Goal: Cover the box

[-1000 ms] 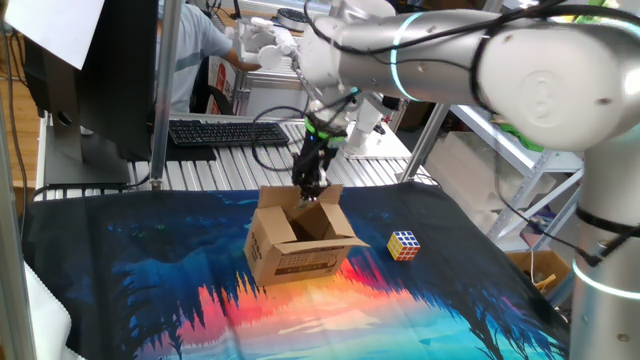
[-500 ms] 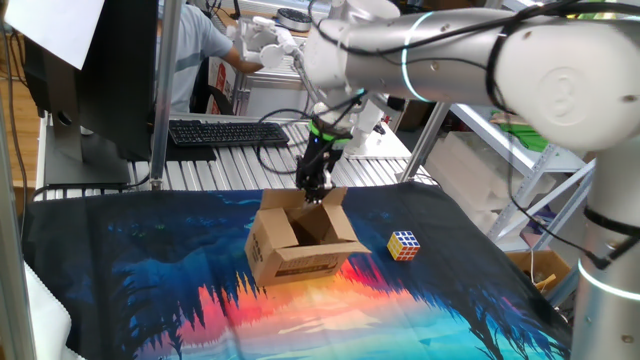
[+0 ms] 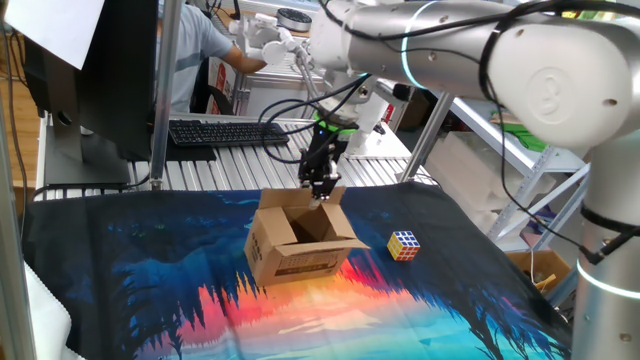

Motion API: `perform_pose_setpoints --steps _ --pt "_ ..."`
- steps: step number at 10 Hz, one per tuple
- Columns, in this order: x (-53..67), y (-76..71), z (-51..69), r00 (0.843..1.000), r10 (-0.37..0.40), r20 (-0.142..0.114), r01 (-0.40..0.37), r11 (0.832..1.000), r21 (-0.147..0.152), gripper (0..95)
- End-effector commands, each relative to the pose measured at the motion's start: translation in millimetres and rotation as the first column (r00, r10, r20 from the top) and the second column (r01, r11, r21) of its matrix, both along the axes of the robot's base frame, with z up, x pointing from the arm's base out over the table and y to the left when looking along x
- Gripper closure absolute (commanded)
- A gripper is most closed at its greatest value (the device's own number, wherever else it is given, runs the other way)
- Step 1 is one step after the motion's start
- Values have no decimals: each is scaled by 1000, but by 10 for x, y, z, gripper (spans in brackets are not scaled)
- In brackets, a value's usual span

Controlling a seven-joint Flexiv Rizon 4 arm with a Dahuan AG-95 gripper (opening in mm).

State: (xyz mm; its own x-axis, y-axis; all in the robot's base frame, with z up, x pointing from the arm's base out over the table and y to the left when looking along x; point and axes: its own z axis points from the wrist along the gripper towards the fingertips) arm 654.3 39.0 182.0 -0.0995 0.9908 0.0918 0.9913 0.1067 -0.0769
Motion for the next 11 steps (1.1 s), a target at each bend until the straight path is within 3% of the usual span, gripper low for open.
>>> perform_pose_setpoints --steps 1,6,11 --pt "13 -28 41 1000 8 -13 -8 1000 20 570" --pt "-67 -95 -107 999 35 2 -35 999 19 570" --pt "-153 -114 -180 999 52 9 -52 998 20 570"
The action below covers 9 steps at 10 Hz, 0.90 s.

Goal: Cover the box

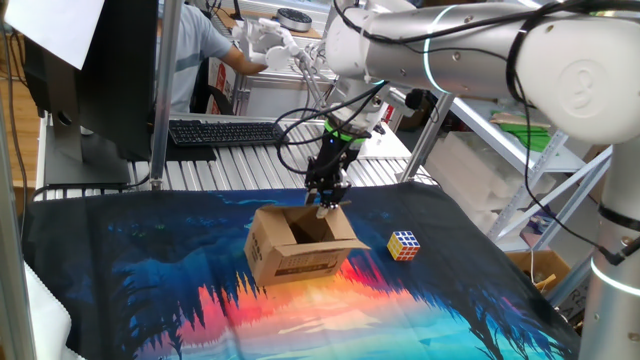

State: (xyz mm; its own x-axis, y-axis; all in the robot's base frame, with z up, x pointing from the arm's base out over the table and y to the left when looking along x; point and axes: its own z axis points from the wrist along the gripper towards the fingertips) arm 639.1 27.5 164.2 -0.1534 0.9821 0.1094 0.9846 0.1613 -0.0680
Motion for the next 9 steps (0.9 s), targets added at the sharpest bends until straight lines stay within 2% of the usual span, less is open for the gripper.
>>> perform_pose_setpoints --steps 1,4,9 --pt "17 -7 -39 1000 -9 6 9 1000 0 570" --pt "34 -9 -107 1000 -15 16 15 1000 1 570" --pt "26 0 -129 999 -23 41 23 1000 1 570"
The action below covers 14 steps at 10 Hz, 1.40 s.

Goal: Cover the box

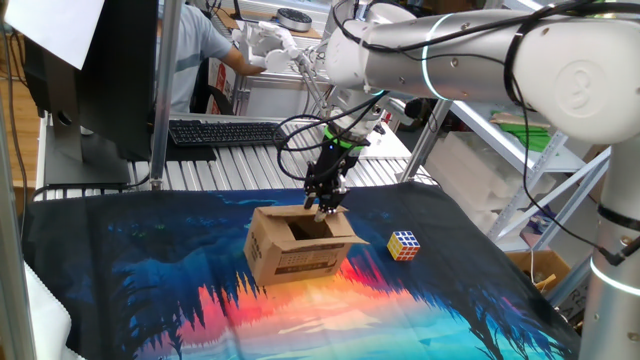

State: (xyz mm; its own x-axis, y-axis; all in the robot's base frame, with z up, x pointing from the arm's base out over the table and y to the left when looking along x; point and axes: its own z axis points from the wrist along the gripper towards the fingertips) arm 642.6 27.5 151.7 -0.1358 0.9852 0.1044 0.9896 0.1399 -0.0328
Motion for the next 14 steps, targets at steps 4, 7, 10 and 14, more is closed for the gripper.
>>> perform_pose_setpoints --steps 4,7,10,14 --pt "-58 33 -140 999 -16 37 17 1000 -7 570" --pt "-35 37 -138 999 -16 45 16 1000 -6 570" --pt "21 48 -133 997 -32 66 32 999 -7 570" --pt "-23 50 -170 996 -30 80 30 1000 0 380"
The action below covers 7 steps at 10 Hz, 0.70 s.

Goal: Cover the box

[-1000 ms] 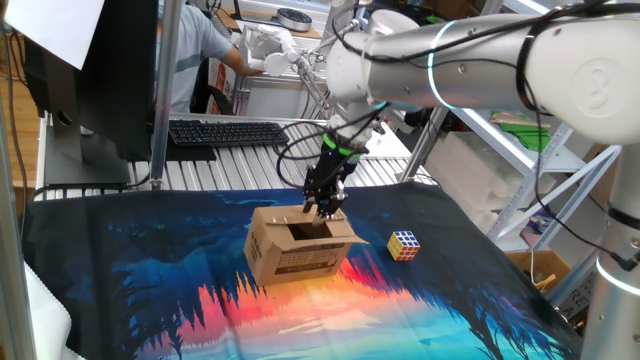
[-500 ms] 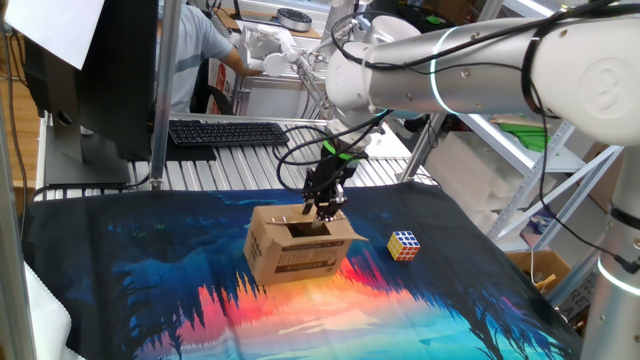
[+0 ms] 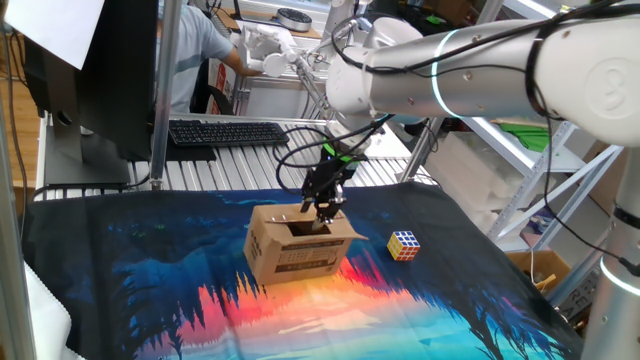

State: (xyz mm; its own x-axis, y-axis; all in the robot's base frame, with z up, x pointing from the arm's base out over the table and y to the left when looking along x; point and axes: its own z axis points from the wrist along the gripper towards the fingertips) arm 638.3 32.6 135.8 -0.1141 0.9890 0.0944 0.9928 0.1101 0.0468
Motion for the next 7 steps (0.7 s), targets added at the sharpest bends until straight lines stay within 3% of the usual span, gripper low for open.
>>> perform_pose_setpoints --steps 1,5,7 --pt "19 4 -33 1000 0 4 0 1000 -2 380" --pt "17 2 -14 1000 7 4 -7 1000 -2 380" --pt "10 -4 9 1000 15 -9 -15 1000 -6 380"
